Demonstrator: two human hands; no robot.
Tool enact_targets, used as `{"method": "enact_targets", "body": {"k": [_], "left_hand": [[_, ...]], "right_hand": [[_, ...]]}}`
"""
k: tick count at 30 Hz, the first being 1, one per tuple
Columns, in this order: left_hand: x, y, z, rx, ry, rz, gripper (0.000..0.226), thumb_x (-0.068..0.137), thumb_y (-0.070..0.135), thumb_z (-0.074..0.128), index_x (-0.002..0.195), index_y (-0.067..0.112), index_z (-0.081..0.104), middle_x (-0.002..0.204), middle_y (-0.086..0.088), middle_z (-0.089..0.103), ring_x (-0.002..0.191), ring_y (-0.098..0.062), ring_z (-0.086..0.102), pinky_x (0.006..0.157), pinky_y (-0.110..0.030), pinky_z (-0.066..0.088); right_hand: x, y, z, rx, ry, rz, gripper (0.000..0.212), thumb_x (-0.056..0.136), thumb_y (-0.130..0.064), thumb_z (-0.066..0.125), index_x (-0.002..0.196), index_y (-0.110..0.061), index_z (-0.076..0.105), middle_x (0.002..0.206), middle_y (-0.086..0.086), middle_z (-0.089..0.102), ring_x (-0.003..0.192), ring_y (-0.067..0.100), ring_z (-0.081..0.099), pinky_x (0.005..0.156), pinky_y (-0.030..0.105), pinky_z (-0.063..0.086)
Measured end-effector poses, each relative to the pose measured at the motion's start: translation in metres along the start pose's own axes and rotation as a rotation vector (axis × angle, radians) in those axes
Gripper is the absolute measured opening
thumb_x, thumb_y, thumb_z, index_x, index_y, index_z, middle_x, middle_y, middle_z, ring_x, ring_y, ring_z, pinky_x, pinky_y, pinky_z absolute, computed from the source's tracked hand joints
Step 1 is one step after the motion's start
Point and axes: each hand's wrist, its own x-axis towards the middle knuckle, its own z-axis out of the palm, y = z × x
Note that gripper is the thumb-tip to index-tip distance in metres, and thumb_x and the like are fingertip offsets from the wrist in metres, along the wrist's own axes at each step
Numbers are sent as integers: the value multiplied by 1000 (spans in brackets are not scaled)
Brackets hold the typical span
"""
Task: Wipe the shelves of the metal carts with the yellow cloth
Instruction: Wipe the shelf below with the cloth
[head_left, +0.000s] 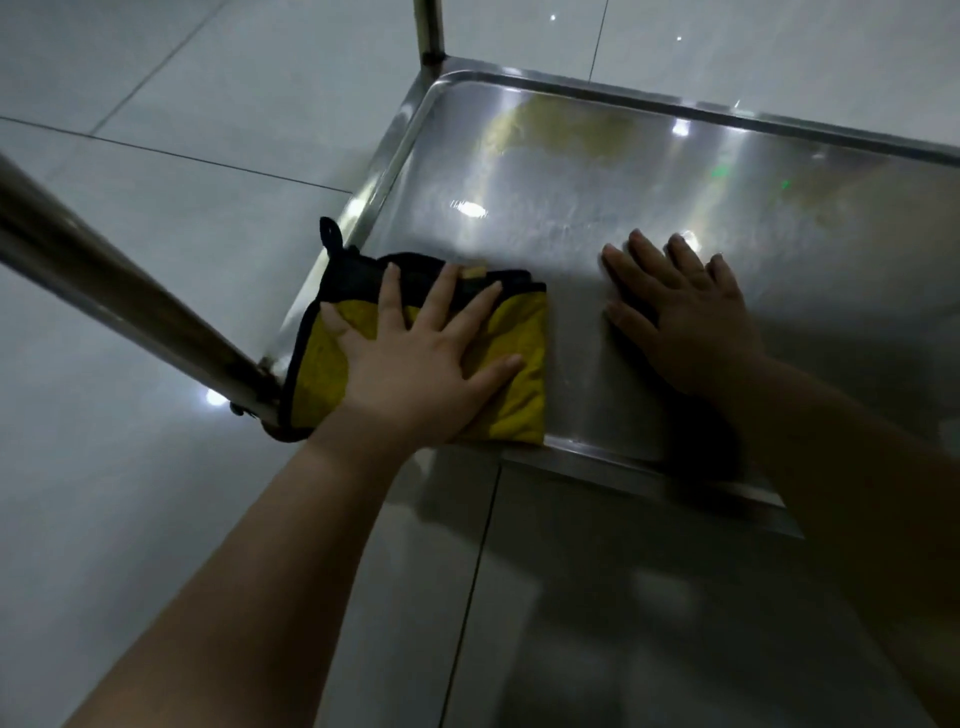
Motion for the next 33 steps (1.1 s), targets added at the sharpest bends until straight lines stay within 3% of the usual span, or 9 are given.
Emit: {"method": "enact_targets", "body": {"k": [4, 11, 22, 26, 28, 30, 33], "left_hand": [[64, 11, -15, -18, 51, 26, 71, 85, 83, 14, 148, 58, -6, 164, 12, -14, 148, -35, -18, 100, -83, -9], [161, 25, -47, -8, -27, 29, 72, 86, 83, 18, 149, 56, -3, 165, 9, -8, 149, -37, -14, 100, -82, -8], [-17, 74, 7, 10, 30, 26, 70, 87, 79, 9, 147, 54, -17, 162, 9, -22, 146, -38, -23, 104, -79, -7], [-11, 84, 2, 14, -38, 34, 72, 86, 80, 12, 145, 55, -21, 160, 10, -27, 145, -39, -26, 103, -81, -8], [-12, 83, 3, 26, -39, 36, 72, 86, 80, 11, 145, 55, -21, 160, 11, -27, 145, -39, -25, 103, -80, -7], [-15, 83, 4, 32, -40, 19, 71, 86, 79, 10, 145, 55, -22, 161, 11, -26, 146, -39, -24, 104, -80, -6], [-18, 96, 2, 36, -38, 4, 71, 86, 79, 9, 145, 55, -21, 161, 10, -26, 145, -41, -24, 104, -80, -5]], "right_hand": [[3, 0, -1, 5, 4, 8, 77, 81, -70, 1, 154, -45, 2, 165, -11, -1, 152, 22, -4, 119, 46, -3], [8, 3, -4, 25, -15, 15, 70, 87, -68, 9, 153, -47, 3, 165, -12, -1, 151, 20, -5, 119, 46, -3], [12, 12, -5, 37, -14, -15, 61, 96, -64, 20, 153, -47, 6, 164, -13, 0, 152, 20, -3, 119, 47, -3], [5, 27, -20, 341, 31, -31, 51, 104, -44, 35, 154, -34, 26, 163, -5, 16, 151, 19, 4, 120, 43, 0], [-6, 60, -27, 368, 115, 23, 49, 105, -39, 38, 152, -28, 33, 161, -1, 25, 151, 23, 9, 121, 45, 6], [-21, 107, -28, 203, 159, 139, 56, 101, -46, 32, 151, -22, 37, 161, 4, 27, 150, 31, 12, 118, 53, 15], [-39, 150, -21, 92, 38, 374, 53, 103, -43, 31, 154, -27, 28, 164, 1, 14, 150, 34, 8, 115, 61, 13]]}}
